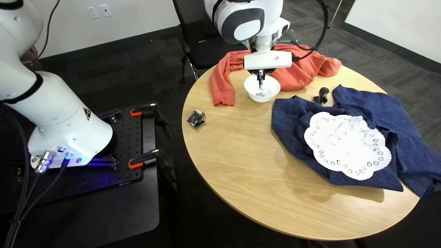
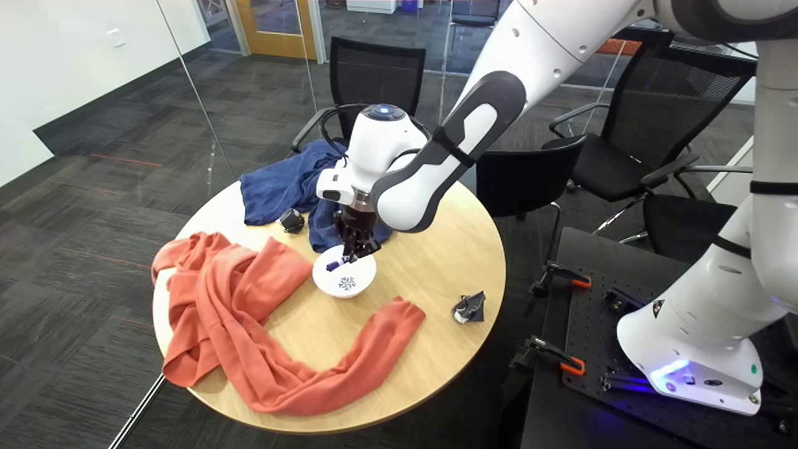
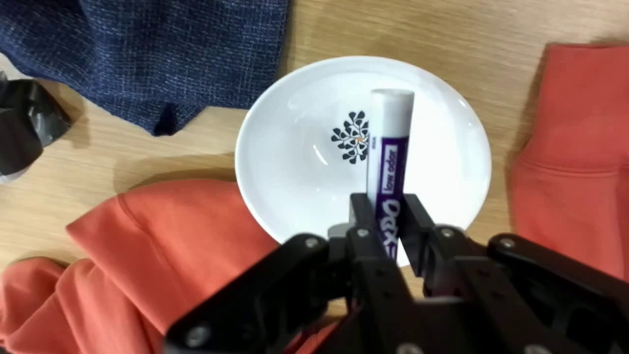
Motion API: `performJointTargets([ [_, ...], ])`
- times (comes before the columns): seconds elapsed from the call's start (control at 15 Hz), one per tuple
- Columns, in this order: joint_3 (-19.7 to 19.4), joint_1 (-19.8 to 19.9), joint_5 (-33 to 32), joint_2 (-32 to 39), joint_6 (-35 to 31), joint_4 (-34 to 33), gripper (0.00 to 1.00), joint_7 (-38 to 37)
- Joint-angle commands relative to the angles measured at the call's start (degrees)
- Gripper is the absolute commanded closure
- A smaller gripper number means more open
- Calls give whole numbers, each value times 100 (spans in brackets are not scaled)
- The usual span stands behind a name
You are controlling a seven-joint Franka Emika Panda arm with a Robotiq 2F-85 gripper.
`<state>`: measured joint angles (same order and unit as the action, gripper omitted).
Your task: Put the marker in the bowl
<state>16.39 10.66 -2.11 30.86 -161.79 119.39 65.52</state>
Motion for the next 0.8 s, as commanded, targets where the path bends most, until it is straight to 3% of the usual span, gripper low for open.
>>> performJointTargets([
  [0.0, 85, 78, 75, 262, -43, -305, 95, 168],
  [0.13, 66, 56, 59, 334, -47, -384, 54, 115],
  [0.6, 58, 57, 64, 431, -19, -502, 4, 45],
  [0.73, 68, 63, 67, 429, -18, -511, 0, 49],
])
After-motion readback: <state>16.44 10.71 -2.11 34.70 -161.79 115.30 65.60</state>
